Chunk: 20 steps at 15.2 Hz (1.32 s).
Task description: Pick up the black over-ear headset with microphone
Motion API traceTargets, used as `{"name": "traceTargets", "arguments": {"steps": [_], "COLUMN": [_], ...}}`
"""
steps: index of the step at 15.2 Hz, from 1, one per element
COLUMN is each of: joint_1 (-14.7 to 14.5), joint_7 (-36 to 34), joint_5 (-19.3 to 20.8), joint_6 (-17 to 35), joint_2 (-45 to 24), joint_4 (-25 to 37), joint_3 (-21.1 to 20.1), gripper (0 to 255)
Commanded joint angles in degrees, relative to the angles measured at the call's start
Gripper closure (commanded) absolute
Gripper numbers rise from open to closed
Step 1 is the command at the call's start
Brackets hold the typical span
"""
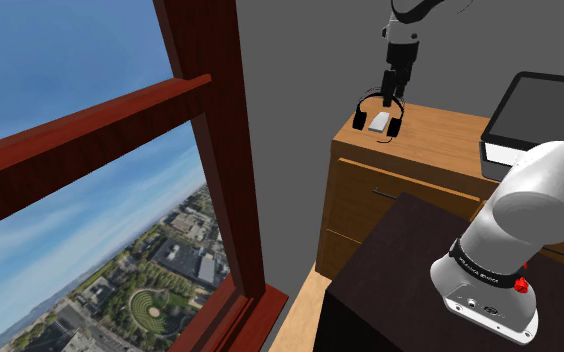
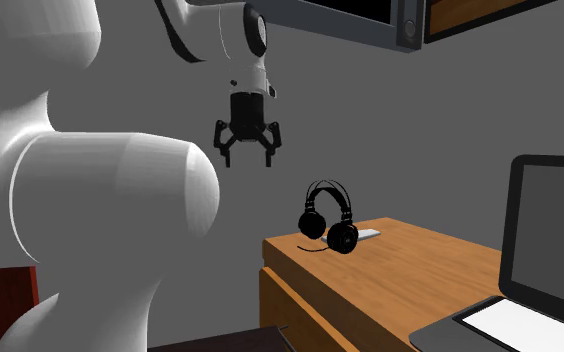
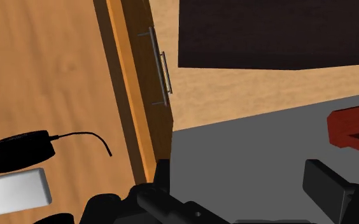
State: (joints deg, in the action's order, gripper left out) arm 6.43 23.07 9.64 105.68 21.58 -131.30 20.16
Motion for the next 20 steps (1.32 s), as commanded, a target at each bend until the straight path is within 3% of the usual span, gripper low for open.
{"name": "traceTargets", "arguments": {"steps": [1, 6, 11, 16, 20], "joint_1": [0.1, 0.8, 2.7, 7.1, 12.3], "joint_7": [3.2, 11.9, 21.1, 29.7, 34.9], "joint_5": [-0.5, -3.7, -9.5, -16.7, -22.0], "joint_6": [1.1, 4.0, 5.1, 3.9, 1.1], "joint_2": [-3.8, -13.5, -24.6, -36.6, -46.6], "joint_4": [3.2, 10.9, 20.5, 32.6, 44.7], "joint_3": [2.0, 6.8, 10.2, 11.2, 10.4], "gripper": [0, 0, 0, 0, 0]}}
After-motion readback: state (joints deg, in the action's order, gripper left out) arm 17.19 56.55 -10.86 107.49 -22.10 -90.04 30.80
